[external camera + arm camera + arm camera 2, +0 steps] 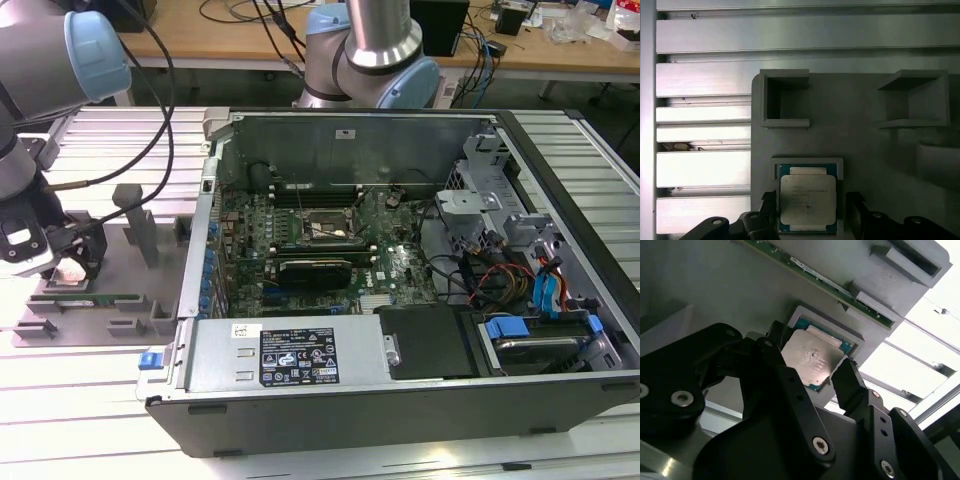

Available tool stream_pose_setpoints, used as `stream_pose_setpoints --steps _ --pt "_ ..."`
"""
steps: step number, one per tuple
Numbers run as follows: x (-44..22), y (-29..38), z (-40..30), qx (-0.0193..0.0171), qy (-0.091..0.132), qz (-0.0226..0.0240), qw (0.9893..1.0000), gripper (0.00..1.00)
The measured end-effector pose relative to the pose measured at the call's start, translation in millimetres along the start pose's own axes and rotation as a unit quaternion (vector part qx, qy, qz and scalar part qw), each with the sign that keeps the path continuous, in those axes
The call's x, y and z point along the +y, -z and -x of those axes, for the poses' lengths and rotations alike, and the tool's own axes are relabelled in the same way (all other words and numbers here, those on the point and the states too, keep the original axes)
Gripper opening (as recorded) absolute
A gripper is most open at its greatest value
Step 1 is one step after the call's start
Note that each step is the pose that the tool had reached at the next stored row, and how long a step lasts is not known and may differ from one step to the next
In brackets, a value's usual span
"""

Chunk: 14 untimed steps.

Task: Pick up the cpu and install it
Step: 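Pick up the cpu and move it towards the insertion slot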

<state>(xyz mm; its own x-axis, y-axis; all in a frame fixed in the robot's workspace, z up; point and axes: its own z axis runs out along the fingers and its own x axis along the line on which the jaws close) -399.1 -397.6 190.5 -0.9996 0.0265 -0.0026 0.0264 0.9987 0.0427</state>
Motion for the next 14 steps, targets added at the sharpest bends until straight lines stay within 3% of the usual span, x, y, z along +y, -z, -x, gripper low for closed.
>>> stream_pose_setpoints --steps 14 --pt "2.4 -2.6 -2.9 0.0 0.001 0.0 1.0 0.66"
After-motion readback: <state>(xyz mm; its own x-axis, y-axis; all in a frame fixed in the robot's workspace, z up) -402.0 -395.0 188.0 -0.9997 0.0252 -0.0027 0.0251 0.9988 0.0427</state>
